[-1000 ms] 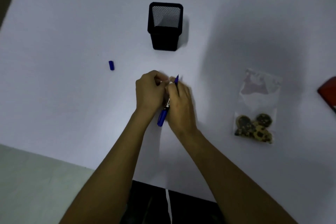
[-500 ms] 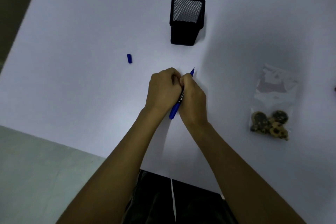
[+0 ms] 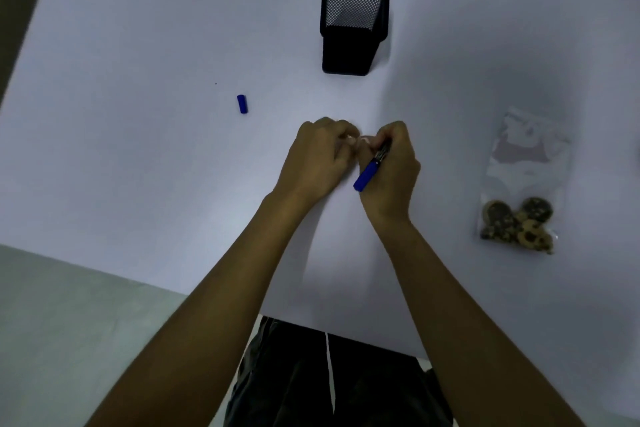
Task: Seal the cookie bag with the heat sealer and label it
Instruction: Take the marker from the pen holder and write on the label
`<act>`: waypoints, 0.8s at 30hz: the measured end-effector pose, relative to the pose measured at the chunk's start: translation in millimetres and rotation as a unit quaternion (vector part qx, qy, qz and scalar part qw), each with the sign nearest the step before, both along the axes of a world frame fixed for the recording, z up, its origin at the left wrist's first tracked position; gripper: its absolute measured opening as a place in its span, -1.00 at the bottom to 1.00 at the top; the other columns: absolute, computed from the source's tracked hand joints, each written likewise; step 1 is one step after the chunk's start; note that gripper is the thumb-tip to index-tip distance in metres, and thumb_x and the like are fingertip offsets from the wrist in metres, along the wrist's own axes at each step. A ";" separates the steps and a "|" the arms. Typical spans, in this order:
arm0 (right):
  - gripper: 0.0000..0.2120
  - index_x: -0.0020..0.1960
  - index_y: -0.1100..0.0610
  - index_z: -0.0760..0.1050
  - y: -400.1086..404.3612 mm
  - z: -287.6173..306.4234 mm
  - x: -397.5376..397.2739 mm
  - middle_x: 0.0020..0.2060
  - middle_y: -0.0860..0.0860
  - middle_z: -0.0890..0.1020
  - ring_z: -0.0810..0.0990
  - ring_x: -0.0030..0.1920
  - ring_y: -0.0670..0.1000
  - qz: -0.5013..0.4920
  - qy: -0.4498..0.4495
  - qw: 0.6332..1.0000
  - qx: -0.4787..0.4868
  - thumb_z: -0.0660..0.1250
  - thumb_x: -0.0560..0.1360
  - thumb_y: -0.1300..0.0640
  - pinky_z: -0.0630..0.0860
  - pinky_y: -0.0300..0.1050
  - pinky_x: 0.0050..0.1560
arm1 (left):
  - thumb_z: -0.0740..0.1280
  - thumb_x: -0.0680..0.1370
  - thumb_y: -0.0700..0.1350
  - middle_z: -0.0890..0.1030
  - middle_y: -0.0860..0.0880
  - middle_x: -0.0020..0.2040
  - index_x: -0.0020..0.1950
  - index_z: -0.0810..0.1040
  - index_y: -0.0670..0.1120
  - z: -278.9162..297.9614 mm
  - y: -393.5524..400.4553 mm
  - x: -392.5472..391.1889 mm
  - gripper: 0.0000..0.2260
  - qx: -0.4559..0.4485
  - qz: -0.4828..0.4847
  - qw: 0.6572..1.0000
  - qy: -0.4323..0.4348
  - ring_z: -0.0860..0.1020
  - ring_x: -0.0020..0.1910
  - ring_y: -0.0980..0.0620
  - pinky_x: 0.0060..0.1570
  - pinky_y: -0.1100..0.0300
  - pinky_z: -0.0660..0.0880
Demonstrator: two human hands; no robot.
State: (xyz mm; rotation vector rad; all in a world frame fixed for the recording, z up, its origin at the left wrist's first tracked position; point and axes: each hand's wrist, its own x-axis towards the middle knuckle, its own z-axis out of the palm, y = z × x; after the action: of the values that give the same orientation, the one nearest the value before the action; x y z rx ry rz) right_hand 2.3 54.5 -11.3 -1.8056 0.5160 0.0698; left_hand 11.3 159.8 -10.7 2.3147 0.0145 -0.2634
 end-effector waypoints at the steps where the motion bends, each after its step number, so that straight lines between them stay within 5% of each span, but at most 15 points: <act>1: -0.69 -0.26 0.11 0.27 -1.5 -1.5 0.9 -0.40 -0.06 0.40 0.39 -0.45 -0.22 -0.009 -0.012 1.000 -0.022 0.24 0.52 0.42 0.35 -0.45 -0.41 | 0.23 0.59 -0.18 0.66 -0.04 0.00 0.10 0.63 -0.11 -2.6 -0.8 -0.2 -0.80 -0.019 0.000 1.000 0.001 0.51 -0.11 0.14 -0.14 0.53 0.35; 4: -0.72 -0.21 0.09 0.29 -5.5 -8.7 3.3 -0.34 0.00 0.45 0.41 -0.41 -0.16 -0.004 -0.001 0.998 -0.059 0.22 0.51 0.42 0.38 -0.38 -0.38 | 0.26 0.57 -0.24 0.69 -0.03 -0.04 0.04 0.66 -0.12 -11.0 -2.7 -0.7 -0.82 -0.039 0.014 0.999 -0.014 0.56 -0.13 0.13 -0.12 0.55 0.36; 6: -0.80 -0.14 0.11 0.34 -2.2 -14.0 1.4 -0.28 0.03 0.49 0.45 -0.31 -0.05 0.047 -0.024 0.981 -0.189 0.22 0.49 0.39 0.43 -0.25 -0.32 | 0.27 0.56 -0.28 0.69 -0.08 -0.09 0.01 0.67 -0.15 -18.7 -4.5 -0.4 -0.82 -0.012 0.003 0.999 -0.040 0.57 -0.15 0.08 -0.13 0.53 0.37; 8: -0.90 -0.13 0.15 0.42 0.6 -23.4 0.6 -0.25 0.06 0.55 0.51 -0.19 0.07 0.083 -0.097 0.949 -0.287 0.19 0.50 0.31 0.49 -0.06 -0.25 | 0.27 0.56 -0.26 0.67 -0.10 -0.14 -0.01 0.67 -0.15 -27.1 -5.2 1.4 -0.83 0.021 -0.017 0.997 -0.071 0.55 -0.16 0.02 -0.12 0.37 0.42; 10: -0.81 -0.14 0.17 0.48 1.7 -30.5 1.4 -0.26 0.06 0.58 0.51 -0.15 0.08 0.101 -0.145 0.923 -0.342 0.10 0.49 0.17 0.44 -0.08 -0.22 | 0.25 0.57 -0.25 0.62 -0.10 -0.21 -0.10 0.65 -0.15 -34.7 -3.7 4.8 -0.82 0.045 -0.036 0.993 -0.104 0.48 -0.19 0.01 -0.13 0.14 0.47; 12: -0.77 -0.16 0.19 0.46 -0.4 -36.5 4.2 -0.28 0.08 0.56 0.48 -0.22 0.03 0.142 -0.159 0.927 -0.310 0.05 0.50 0.16 0.42 -0.17 -0.24 | 0.25 0.56 -0.26 0.58 -0.12 -0.25 -0.19 0.62 -0.17 -40.7 -1.7 6.9 -0.81 0.060 -0.040 0.988 -0.140 0.43 -0.20 0.02 -0.16 0.05 0.47; 15: -0.87 -0.18 0.21 0.43 -7.2 -40.3 4.8 -0.31 0.09 0.54 0.44 -0.34 -0.05 0.178 -0.153 0.933 -0.274 0.14 0.49 0.29 0.38 -0.32 -0.27 | 0.28 0.56 -0.23 0.60 -0.14 -0.15 -0.06 0.65 -0.18 -50.1 1.4 2.2 -0.86 0.075 -0.015 0.981 -0.177 0.51 -0.13 -0.05 -0.17 0.08 0.48; 19: -0.89 -0.17 0.21 0.43 -12.5 -42.7 7.3 -0.32 0.08 0.54 0.48 -0.36 0.00 0.183 -0.147 0.935 -0.267 0.23 0.48 0.37 0.50 -0.15 -0.29 | 0.31 0.57 -0.21 0.67 -0.16 -0.09 0.05 0.65 -0.22 -62.2 5.0 -12.8 -0.84 0.097 -0.065 0.965 -0.234 0.60 -0.13 -0.10 -0.09 0.01 0.53; 24: -0.91 -0.16 0.19 0.42 -12.0 -44.8 7.2 -0.31 0.06 0.55 0.51 -0.35 0.00 0.197 -0.151 0.932 -0.263 0.26 0.51 0.30 0.54 -0.05 -0.28 | 0.31 0.59 -0.15 0.59 -0.21 0.24 0.26 0.55 -0.26 -73.6 19.9 -43.1 -0.71 0.156 -0.126 0.948 -0.245 0.56 0.23 -0.17 0.27 -0.08 0.45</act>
State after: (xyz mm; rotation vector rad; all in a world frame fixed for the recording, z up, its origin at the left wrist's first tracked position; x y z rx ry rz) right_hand 9.5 42.5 -56.1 -2.3727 -0.0699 -0.0785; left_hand -31.8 179.8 -84.2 2.6374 -0.5274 0.2115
